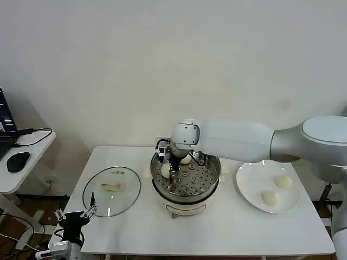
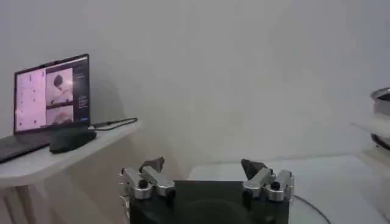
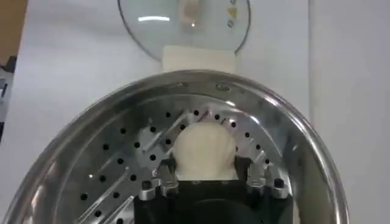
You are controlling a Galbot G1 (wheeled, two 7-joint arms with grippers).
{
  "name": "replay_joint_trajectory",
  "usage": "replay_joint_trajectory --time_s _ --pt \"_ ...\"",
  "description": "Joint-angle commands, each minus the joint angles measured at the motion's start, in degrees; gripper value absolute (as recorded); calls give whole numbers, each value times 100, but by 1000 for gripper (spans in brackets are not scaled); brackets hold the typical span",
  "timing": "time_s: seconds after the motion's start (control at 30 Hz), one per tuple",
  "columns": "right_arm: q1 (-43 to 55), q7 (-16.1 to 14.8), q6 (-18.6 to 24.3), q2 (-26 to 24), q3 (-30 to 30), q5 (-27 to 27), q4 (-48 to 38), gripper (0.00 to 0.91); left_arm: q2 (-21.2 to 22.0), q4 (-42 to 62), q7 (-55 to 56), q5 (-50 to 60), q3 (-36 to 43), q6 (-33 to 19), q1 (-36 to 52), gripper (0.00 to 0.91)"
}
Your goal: Take steamed baozi put them in steamer then cover it.
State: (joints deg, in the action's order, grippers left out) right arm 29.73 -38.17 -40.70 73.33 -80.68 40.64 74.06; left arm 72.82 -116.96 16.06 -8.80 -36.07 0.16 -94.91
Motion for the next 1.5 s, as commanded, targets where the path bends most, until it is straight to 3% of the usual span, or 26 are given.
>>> replay_joint_trajectory --time_s 0.03,0.4,0.63,0.67,0.87,0.93,1.07,1.13,1.2,1.23,1.27,1.5 --pt "-74 32 -42 67 7 -41 -78 907 3 -6 -4 4 2 -4 -5 907" --pt "596 112 -88 -299 32 159 396 907 18 -20 -10 16 46 22 14 907" --pt "1717 79 5 -1542 -334 241 1721 907 -82 -7 -18 -36 37 37 11 907" --pt "1807 41 71 -1683 -364 134 1787 907 -110 -9 -21 -53 35 37 5 907" --pt "2601 -951 1274 -3548 -1036 -1717 2620 907 -234 -59 -30 -69 72 45 -61 907" --pt "2661 -1155 1637 -4352 -1228 -2160 2752 907 -276 -113 -33 -37 115 68 -80 907" --pt "2342 -1421 2139 -5162 -1125 -2894 2807 907 -299 -176 -36 33 177 103 -113 907" --pt "1921 -1541 2349 -5630 -692 -3207 2810 907 -304 -206 -45 96 224 106 -146 907" --pt "727 -1662 2483 -6256 528 -3556 2816 907 -299 -220 -50 140 254 103 -183 907" --pt "18 -1710 2517 -6438 742 -3639 2816 907 -297 -220 -54 159 263 99 -199 907" --pt "-356 -1759 2583 -6583 1376 -3754 2819 907 -297 -218 -56 176 269 93 -215 907" --pt "-745 -2160 3375 -6940 1353 -4433 2589 907 -287 -133 -73 192 280 35 -282 907"
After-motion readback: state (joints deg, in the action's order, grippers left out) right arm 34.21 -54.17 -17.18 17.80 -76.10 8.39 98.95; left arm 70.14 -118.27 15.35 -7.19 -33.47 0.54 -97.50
